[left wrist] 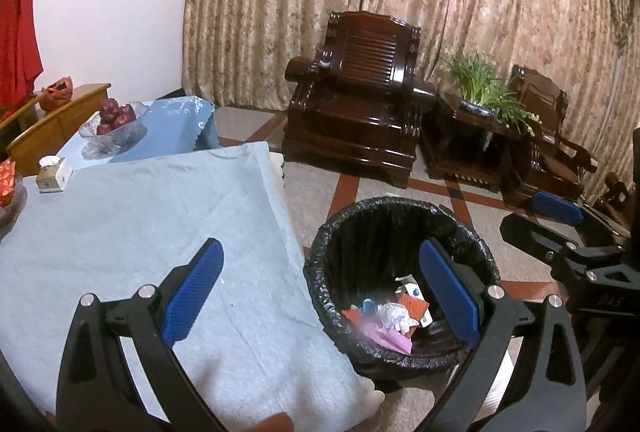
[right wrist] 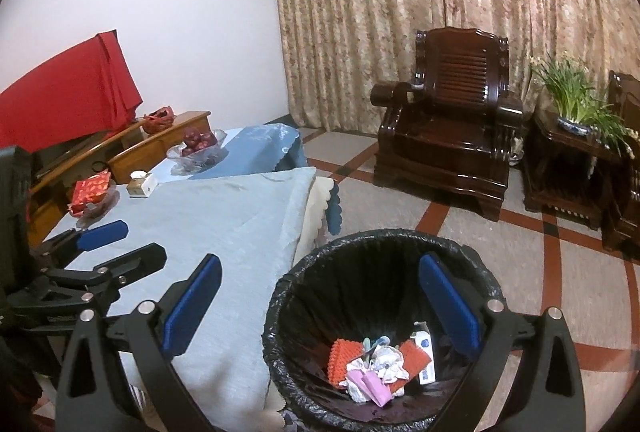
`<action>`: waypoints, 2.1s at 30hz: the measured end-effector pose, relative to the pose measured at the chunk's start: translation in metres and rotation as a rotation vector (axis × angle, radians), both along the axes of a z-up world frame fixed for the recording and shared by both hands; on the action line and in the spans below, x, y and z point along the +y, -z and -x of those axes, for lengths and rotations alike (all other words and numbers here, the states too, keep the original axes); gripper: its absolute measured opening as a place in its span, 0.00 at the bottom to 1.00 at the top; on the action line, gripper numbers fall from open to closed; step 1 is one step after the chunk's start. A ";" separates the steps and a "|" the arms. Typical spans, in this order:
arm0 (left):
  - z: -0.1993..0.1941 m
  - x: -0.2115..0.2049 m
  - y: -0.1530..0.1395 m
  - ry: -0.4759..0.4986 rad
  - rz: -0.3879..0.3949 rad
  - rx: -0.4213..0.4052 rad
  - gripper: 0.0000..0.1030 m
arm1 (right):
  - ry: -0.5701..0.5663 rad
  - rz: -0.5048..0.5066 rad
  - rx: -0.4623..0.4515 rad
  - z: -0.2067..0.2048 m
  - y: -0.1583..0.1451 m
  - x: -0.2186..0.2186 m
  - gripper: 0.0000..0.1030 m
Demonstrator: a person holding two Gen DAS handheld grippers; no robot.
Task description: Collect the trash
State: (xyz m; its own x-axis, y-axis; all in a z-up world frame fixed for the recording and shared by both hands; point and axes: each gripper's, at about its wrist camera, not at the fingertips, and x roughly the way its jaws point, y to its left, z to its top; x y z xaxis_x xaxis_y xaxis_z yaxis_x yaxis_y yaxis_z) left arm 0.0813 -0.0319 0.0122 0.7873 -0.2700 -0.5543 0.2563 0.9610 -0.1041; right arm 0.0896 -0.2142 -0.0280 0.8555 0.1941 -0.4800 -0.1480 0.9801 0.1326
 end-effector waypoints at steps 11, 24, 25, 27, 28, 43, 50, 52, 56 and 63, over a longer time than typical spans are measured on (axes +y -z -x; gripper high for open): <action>0.009 0.007 -0.005 -0.021 0.005 -0.032 0.93 | -0.023 0.026 -0.003 0.001 -0.005 0.014 0.94; 0.011 0.010 -0.010 -0.032 0.004 -0.043 0.93 | -0.032 0.031 -0.002 -0.001 -0.007 0.019 0.94; 0.011 0.010 -0.010 -0.032 0.004 -0.043 0.93 | -0.032 0.032 -0.002 -0.001 -0.007 0.019 0.94; 0.010 0.010 -0.010 -0.032 0.002 -0.044 0.93 | -0.033 0.034 -0.002 -0.002 -0.007 0.019 0.94; 0.010 0.012 -0.011 -0.032 0.002 -0.045 0.93 | -0.034 0.034 -0.002 -0.002 -0.006 0.020 0.94; 0.011 0.011 -0.010 -0.031 0.002 -0.044 0.93 | -0.034 0.033 -0.002 -0.002 -0.006 0.021 0.94; 0.011 0.010 -0.010 -0.033 0.002 -0.044 0.93 | -0.035 0.033 -0.001 -0.003 -0.006 0.021 0.94; 0.011 0.010 -0.010 -0.032 0.002 -0.044 0.93 | -0.035 0.033 -0.002 -0.003 -0.007 0.020 0.94; 0.011 0.010 -0.011 -0.031 0.001 -0.045 0.93 | -0.034 0.033 -0.001 -0.003 -0.006 0.021 0.94; 0.011 0.009 -0.011 -0.033 0.001 -0.045 0.93 | -0.035 0.033 -0.002 -0.003 -0.007 0.021 0.94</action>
State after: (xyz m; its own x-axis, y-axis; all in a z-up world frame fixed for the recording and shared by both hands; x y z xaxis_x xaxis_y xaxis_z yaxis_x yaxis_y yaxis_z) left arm 0.0700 -0.0227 0.0230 0.8197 -0.2441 -0.5182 0.2290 0.9689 -0.0940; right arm 0.0923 -0.1934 -0.0215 0.8494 0.2077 -0.4852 -0.1821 0.9782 0.1001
